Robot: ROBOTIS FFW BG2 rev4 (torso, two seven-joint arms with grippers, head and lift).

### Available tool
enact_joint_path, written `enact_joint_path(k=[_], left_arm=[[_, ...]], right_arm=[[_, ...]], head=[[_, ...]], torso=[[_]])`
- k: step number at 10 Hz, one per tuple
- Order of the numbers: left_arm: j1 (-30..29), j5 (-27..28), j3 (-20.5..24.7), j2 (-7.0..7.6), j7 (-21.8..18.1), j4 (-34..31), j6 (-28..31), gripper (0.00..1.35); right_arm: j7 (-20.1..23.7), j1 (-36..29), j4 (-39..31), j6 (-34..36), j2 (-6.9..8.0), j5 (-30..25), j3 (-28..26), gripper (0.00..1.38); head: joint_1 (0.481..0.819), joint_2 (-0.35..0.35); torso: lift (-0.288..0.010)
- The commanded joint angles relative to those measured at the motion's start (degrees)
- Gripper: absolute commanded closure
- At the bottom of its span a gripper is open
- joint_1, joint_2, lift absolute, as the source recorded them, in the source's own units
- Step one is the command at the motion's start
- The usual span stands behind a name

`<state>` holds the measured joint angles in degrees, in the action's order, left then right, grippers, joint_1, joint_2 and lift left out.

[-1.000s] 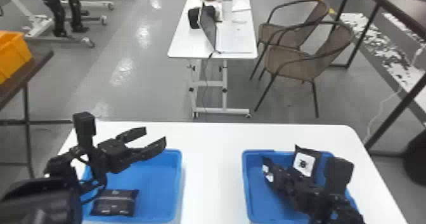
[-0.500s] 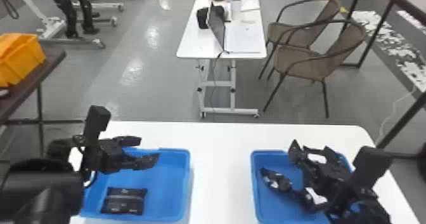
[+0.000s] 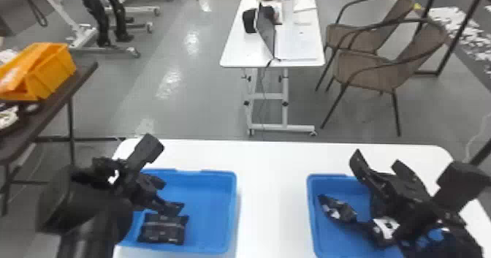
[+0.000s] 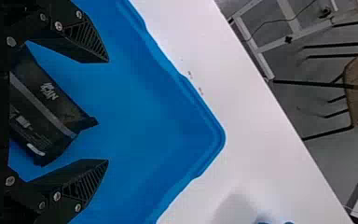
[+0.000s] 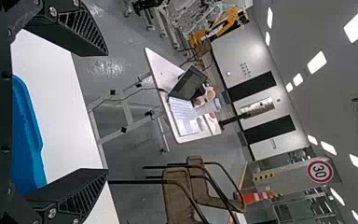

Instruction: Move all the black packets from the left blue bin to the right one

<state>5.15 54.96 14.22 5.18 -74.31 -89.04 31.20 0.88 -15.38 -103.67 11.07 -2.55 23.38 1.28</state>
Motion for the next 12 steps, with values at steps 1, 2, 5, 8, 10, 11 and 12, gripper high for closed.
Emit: enact_joint_path(k=[1,2,5,8,10,11,12], left_arm=[[-0.66,2.96,0.54,0.54,-1.36,1.24,-0.35,0.3],[-0.93,3.84,0.54,0.54,-1.89,1.68,-0.44,0.31],[-0.66,9.47,0.72,0.71,-1.8,2.73,-1.32,0.31],[-0.58,10.17,2.47,1.06,-1.1,5.98,-2.02,0.33],[0.13,9.56,2.04,1.06,1.71,9.67,-2.81,0.33],[0.57,8.41,2.04,0.62,4.44,11.52,-3.25,0.33],[1.18,7.53,1.95,0.45,6.55,13.28,-4.04,0.33]], right_arm=[[-0.01,-0.08,0.14,0.0,-0.09,0.79,0.04,0.13],[-0.01,0.0,0.32,0.0,-0.26,1.14,0.13,0.13],[0.08,0.53,1.11,0.0,-1.4,2.72,1.36,0.13],[-0.01,0.62,1.37,0.0,-1.49,3.25,1.53,0.13],[0.17,0.71,1.72,0.0,-1.58,3.51,1.53,0.13],[0.7,0.97,1.9,0.0,-1.58,3.69,1.53,0.13],[1.05,1.06,2.16,0.0,-1.58,3.86,1.53,0.13]], head=[[0.695,0.135],[0.695,0.152],[0.695,0.177],[0.695,0.216],[0.695,0.227],[0.695,0.229],[0.695,0.229]], torso=[[0.0],[0.0],[0.0],[0.0],[0.0],[0.0],[0.0]])
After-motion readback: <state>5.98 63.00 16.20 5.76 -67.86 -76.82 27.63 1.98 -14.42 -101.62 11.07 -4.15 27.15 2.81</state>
